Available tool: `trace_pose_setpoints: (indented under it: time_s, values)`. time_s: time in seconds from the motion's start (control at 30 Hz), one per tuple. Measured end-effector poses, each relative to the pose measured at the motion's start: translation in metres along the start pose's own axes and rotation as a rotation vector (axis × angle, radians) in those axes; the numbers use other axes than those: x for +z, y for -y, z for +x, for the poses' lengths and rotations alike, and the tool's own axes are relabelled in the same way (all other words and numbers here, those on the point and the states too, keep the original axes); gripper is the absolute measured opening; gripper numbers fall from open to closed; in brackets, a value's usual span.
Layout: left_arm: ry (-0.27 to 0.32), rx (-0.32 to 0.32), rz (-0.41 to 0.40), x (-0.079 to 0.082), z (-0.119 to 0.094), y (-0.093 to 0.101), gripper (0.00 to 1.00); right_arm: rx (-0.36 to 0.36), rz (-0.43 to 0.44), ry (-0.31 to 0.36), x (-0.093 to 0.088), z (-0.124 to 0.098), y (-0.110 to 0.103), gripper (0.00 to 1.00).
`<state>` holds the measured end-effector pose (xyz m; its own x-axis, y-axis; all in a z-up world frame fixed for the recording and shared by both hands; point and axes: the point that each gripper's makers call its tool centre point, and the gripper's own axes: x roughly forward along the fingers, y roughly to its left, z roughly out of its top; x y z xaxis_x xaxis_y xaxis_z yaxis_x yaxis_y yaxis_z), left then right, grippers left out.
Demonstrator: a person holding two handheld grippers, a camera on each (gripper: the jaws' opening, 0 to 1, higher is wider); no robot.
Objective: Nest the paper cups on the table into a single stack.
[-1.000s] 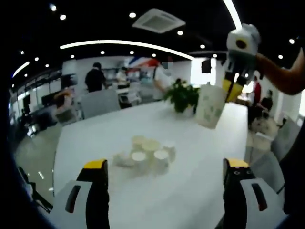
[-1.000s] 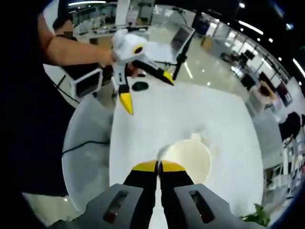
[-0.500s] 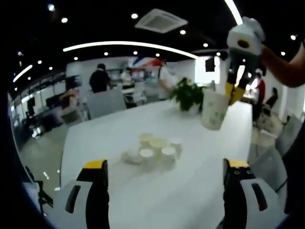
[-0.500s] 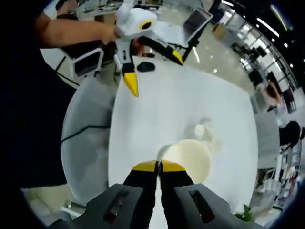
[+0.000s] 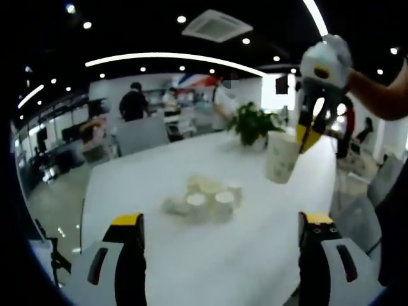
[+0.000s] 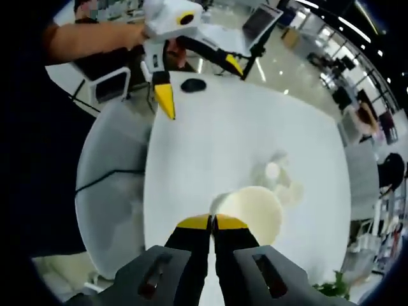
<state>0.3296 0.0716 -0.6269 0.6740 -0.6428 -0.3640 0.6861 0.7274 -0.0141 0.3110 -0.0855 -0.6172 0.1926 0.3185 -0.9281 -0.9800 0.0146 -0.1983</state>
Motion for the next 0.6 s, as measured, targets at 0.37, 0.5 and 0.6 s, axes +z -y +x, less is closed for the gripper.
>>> trace_pose_setpoints:
  time_s: [0.37, 0.5, 0.6]
  values:
    - [-0.017, -0.019, -0.011, -0.013, 0.004, 0.002, 0.98, 0.010, 0.024, 0.010, -0.011, 0.019, -0.004, 0.00]
    - [-0.027, -0.012, -0.025, -0.016, 0.006, -0.002, 0.98, 0.007, 0.019, 0.013, -0.010, 0.024, -0.007, 0.00]
    - [-0.020, -0.013, -0.027, -0.014, 0.007, -0.001, 0.98, 0.005, 0.007, 0.002, -0.011, 0.030, -0.010, 0.00]
